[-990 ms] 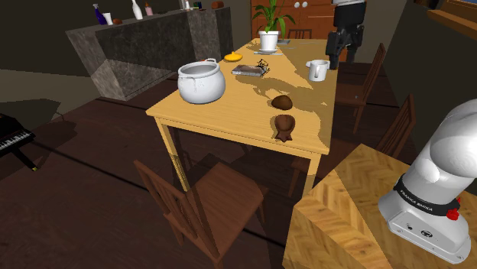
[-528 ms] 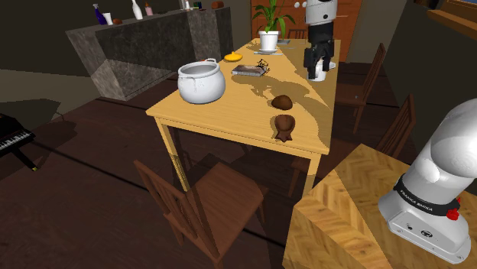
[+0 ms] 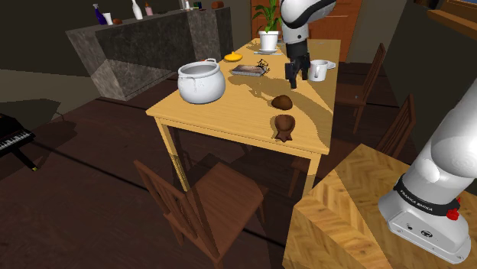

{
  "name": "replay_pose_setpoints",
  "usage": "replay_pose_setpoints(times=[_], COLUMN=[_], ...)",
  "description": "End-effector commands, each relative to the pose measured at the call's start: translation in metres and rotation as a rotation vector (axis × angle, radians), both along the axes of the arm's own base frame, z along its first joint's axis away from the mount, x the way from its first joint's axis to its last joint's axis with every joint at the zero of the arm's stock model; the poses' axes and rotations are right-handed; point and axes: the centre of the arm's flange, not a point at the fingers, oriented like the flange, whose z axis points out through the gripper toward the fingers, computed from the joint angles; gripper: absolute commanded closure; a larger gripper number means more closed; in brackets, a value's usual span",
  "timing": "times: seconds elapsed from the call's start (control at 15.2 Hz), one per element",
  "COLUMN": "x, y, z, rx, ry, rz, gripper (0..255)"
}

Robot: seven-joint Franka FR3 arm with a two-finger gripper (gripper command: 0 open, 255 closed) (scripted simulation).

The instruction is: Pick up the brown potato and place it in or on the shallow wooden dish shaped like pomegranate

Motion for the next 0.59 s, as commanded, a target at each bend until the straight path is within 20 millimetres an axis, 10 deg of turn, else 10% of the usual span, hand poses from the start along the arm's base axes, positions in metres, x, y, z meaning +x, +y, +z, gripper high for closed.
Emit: replay_pose_setpoints(times=[0.0, 0.53], x=[0.024, 0.111], y=[-0.001, 0.006], z=[-0.018, -0.085], rx=[-0.008, -0.041], ry=[0.01, 0.05], rz=[0.027, 0.129], gripper=[0, 0])
